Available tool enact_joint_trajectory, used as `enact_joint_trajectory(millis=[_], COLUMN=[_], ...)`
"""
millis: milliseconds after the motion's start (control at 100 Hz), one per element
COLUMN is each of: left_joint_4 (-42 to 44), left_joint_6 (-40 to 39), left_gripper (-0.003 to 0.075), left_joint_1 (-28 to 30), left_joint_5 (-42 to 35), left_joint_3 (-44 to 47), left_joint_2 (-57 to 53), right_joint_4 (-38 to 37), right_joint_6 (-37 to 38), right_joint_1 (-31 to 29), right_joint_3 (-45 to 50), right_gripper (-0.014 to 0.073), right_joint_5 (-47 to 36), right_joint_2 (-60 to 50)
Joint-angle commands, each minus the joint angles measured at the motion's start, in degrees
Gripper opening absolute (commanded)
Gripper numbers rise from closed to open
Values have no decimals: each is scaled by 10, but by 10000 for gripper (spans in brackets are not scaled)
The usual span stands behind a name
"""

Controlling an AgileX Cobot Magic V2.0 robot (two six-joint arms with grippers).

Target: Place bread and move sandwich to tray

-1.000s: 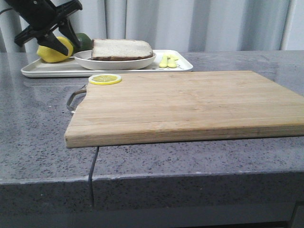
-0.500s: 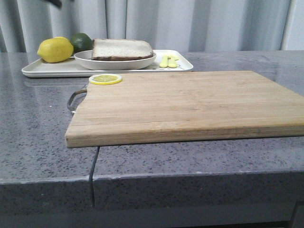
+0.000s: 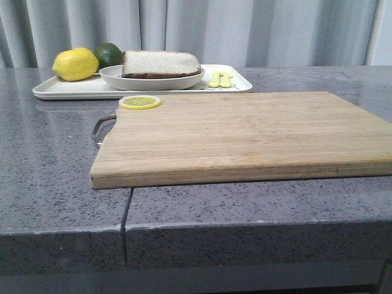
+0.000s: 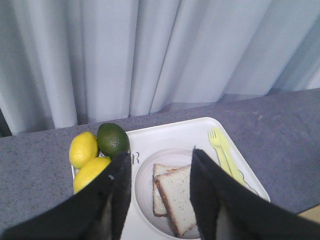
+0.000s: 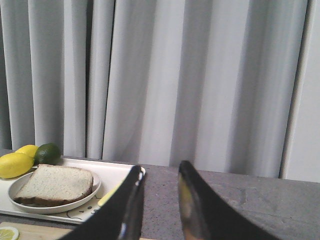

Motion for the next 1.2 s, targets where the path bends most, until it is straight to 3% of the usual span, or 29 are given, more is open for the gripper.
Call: enact_joint_trajectory(millis=[0, 120, 240, 510, 690, 990, 1190], left_joint_4=[11, 25, 25, 20, -4, -6, -8], left_joint_6=[25, 40, 53, 62, 62, 62, 62], left_gripper=[264, 264, 264, 264, 264, 262, 262], left_joint_1=[-17, -34, -45, -69, -75, -75, -75], left_joint_5=[-34, -74, -156, -430, -546, -630, -646], left_joint_3=[23, 111, 253, 701, 927, 1132, 1198], left_joint_2=[-63, -129, -219, -491, -644, -795, -850], right_joint_4=[-14, -14, -14, -14, -11, -11, -7], right_joint_6=[-5, -5, -5, -5, -5, -5, -5], right_joint_1=[-3, -3, -3, -3, -3, -3, -3], right_joint_3=[-15, -15, -15, -13, 11, 53, 73], right_gripper=[204, 204, 204, 204, 204, 204, 204], right_joint_5=[-8, -8, -8, -8, -8, -7, -10], right_joint_2=[-1, -1, -1, -1, -1, -1, -1])
